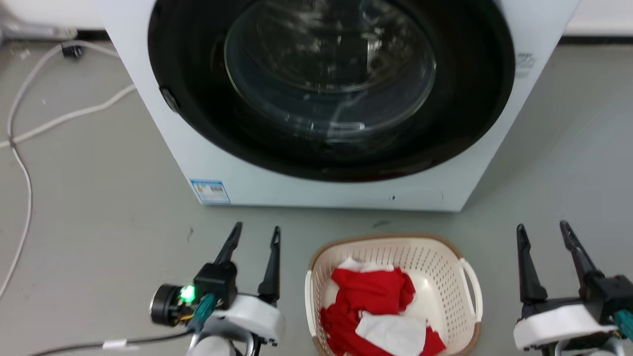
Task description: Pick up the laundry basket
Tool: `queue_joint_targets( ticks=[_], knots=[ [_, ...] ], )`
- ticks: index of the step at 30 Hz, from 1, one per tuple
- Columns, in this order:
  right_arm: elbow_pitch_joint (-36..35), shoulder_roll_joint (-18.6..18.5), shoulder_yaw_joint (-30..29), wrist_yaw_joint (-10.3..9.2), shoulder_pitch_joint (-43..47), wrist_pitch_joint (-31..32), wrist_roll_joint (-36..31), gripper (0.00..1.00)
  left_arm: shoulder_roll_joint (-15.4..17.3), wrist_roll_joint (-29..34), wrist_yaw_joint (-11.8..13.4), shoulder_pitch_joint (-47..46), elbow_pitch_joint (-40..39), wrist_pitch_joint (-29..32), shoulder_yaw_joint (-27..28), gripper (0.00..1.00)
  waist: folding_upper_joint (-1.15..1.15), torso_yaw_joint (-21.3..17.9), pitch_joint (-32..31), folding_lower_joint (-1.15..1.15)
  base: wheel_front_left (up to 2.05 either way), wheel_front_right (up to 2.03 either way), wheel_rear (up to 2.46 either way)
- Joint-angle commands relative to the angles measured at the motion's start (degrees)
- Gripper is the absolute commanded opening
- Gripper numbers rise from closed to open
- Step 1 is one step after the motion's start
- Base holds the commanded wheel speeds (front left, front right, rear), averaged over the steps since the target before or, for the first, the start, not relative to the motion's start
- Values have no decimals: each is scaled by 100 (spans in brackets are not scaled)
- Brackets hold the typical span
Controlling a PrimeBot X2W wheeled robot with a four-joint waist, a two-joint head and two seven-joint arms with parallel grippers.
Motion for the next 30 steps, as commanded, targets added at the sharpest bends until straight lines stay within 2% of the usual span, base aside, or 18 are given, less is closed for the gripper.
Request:
queue_joint_targets(
  ticks=[1, 5, 15, 23, 30],
  knots=[
    [139, -10, -82, -2, -205, -13, -135, 100, 9, -63, -75, -213, 206, -13, -71, 100, 0, -43, 392, 0, 0, 0, 0],
    [407, -9, -225, -2, -485, -13, -390, 100, 9, -175, -213, -522, 642, -12, -205, 100, 0, -91, 706, 0, 0, 0, 0],
    [1367, -6, -406, -3, -1263, -12, -1057, 100, 9, -413, -555, -1618, 2563, -13, -707, 100, 0, -243, 1636, 0, 0, 0, 0],
    [2538, -7, -526, -3, -2039, -12, -1541, 100, 9, -679, -762, -2564, 3815, -13, -1191, 100, 0, -232, 2527, 0, 0, 0, 0],
    [3482, -7, -733, -3, -2694, -13, -2082, 100, 7, -1064, -861, -3149, 4548, -13, -1582, 100, 0, -249, 3130, 0, 0, 0, 0]
  ],
)
